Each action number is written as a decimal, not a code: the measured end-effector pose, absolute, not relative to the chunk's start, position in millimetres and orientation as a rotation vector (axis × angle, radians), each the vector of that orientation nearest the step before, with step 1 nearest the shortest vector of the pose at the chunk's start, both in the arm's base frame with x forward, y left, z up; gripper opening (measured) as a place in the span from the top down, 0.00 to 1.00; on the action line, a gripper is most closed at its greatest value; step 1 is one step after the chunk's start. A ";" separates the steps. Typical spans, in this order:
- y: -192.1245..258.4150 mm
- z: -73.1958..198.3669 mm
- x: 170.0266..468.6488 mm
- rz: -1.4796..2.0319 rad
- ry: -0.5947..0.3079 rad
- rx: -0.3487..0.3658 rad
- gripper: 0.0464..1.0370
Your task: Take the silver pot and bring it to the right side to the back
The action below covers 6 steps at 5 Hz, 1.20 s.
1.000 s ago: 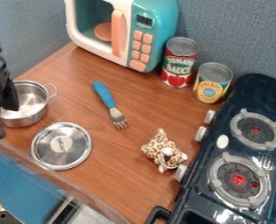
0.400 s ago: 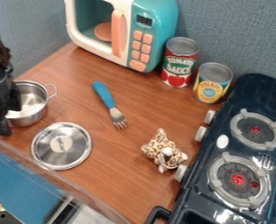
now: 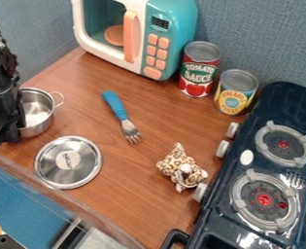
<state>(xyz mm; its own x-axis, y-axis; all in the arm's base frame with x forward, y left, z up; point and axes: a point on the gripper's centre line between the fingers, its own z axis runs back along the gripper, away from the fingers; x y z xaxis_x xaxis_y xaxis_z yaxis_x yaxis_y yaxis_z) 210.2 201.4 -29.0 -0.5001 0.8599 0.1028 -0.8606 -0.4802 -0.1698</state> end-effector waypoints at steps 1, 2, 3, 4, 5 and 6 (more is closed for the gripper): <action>199.3 -30.8 207.3 2.053 -0.241 0.010 0.90; 196.6 -18.6 210.0 1.983 -0.278 -0.001 0.98; 188.5 4.3 223.0 1.888 -0.326 -0.059 0.98; 170.2 25.4 237.7 1.804 -0.344 -0.114 0.98; 132.6 41.8 267.0 1.664 -0.384 -0.179 0.98; 83.7 53.6 305.0 1.467 -0.407 -0.224 0.98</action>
